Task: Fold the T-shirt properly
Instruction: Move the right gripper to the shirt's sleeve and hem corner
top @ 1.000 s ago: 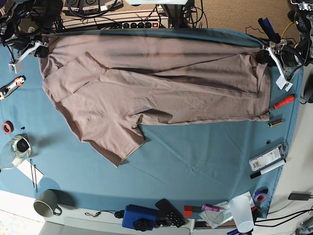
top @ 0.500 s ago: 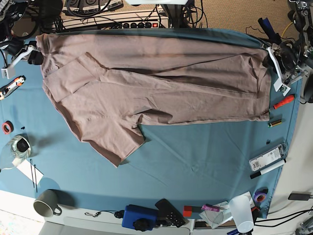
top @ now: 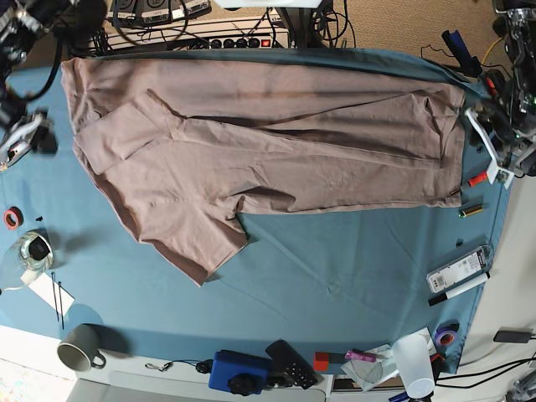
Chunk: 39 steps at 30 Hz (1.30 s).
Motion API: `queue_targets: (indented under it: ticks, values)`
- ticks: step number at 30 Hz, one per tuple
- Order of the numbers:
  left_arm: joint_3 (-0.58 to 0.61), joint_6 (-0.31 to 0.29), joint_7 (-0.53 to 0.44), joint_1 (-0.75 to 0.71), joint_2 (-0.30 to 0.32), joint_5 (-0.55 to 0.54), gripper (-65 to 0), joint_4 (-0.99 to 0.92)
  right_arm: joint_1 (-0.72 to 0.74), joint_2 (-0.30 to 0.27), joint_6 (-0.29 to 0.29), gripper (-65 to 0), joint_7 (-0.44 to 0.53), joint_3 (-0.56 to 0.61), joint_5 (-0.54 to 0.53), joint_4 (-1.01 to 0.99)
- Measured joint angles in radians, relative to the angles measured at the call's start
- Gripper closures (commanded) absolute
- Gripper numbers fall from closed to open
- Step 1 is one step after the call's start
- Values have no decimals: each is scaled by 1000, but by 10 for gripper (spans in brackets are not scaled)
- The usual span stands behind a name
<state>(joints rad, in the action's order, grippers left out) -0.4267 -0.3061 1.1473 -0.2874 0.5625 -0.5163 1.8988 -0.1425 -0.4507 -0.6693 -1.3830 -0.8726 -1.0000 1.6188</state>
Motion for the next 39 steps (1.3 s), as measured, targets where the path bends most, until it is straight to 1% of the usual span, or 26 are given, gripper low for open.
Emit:
queue_targets:
  ticks: [2,3,5,7,9,13,17,19,23,25,27,29,31,33,37,39]
  values:
    - [0,0,0,23,0,-7,-260,0,69,-1,-6,-147,29,2,17,0]
    - [0,-1,-3,35,0,-8,-260,0,103,-1,-5,-146,53,9,51,1]
    - [0,0,-4,45,0,-8,-260,0,153,-5,-6,-146,105,46,152,0]
    - [0,0,-5,44,0,-9,-260,0,188,-11,-7,-146,153,119,245,-11]
    - [0,0,-5,44,0,-15,-260,0,236,-10,-3,-146,200,214,311,-50]
    - [0,-1,-4,44,-3,-19,-260,0,359,-3,-5,-146,296,408,416,-155]
    - [0,0,-5,44,-5,-19,-260,0,515,-7,-6,-146,331,563,500,-269]
    - [0,0,-5,44,-5,-19,-260,0,590,-10,-5,-146,364,627,545,-346]
    - [0,0,-5,44,-5,-19,-260,0,710,-12,-5,-146,391,740,571,-528]
    - [0,0,-5,44,-5,-19,-260,0,747,-13,-5,-146,425,802,571,-605]
    - [0,0,-5,44,-5,-19,-260,0,774,-13,-5,-146,486,875,569,-666]
    - [0,0,-5,44,-5,-19,-260,0,794,-5,-4,-146,534,944,592,-706]
    - [0,0,-5,44,-6,-19,-260,0,804,9,-3,-146,555,1003,645,-719]
    - [0,0,-5,44,-6,-19,-260,0,803,32,18,-146,571,1053,694,-721]
    - [0,0,-4,44,-5,-19,-260,0,802,80,108,-146,634,1122,804,-725]
    - [0,0,-4,44,-5,-19,-260,0,806,92,108,-146,643,1128,819,-746]
